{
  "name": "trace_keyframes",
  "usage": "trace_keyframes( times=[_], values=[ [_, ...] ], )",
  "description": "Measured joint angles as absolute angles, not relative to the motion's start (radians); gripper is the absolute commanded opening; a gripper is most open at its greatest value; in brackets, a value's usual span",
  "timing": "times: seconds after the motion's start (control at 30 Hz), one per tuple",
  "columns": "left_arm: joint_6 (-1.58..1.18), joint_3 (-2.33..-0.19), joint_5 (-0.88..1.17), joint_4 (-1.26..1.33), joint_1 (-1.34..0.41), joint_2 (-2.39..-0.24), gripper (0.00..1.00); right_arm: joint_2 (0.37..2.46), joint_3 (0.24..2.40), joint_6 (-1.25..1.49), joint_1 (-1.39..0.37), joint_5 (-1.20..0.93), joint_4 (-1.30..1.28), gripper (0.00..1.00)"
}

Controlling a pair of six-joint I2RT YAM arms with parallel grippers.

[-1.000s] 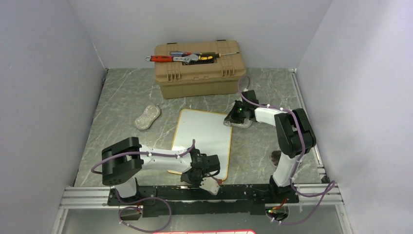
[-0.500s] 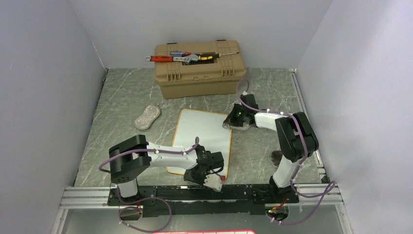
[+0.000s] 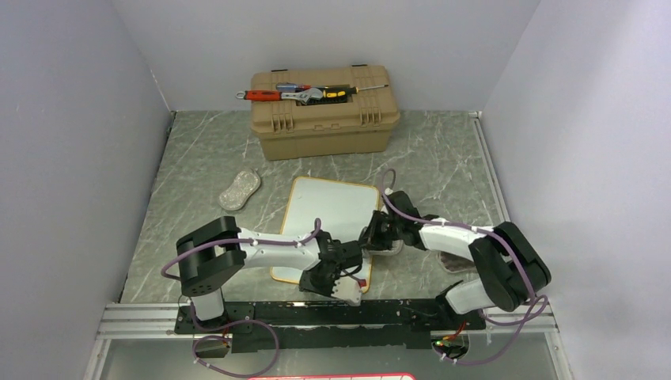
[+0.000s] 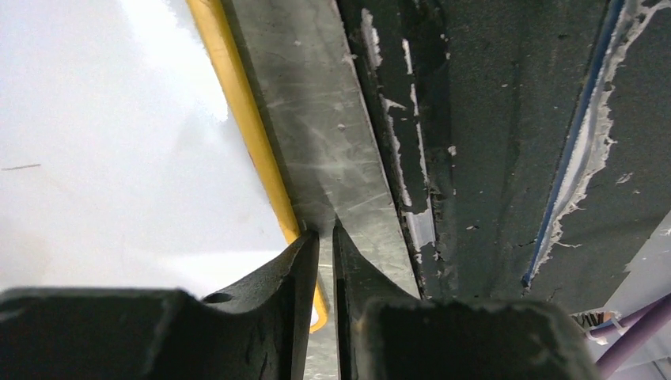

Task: Erase the whiteboard
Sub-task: Erase the whiteboard at the center of the board.

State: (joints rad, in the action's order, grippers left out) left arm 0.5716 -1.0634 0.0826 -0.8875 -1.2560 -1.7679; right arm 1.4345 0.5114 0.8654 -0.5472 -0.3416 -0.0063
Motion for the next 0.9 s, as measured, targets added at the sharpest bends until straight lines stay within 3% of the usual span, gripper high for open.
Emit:
trace_keyframes(
  times=[0.17,0.37,0.53,0.9],
  values=[
    [0.575,-1.055,0.073,-0.867,-1.235,-1.758,0.19,1.461,0.591,0.813,-0.419,-0.384,-0.183,0.0],
    [0.582,-1.035,0.058,-0.84,-1.223,-1.738,0.15,1.691,0.897,0.707,-0.302,-0.348,-0.362,0.0],
    [0.583,-1.027,0.056,-0.83,-1.219,-1.727,0.13,1.798,1.087,0.654,-0.231,-0.322,-0.391,0.0],
    [0.588,-1.029,0.036,-0.791,-1.136,-1.718,0.15,1.902,1.285,0.611,-0.165,-0.353,-0.387,0.0]
  ],
)
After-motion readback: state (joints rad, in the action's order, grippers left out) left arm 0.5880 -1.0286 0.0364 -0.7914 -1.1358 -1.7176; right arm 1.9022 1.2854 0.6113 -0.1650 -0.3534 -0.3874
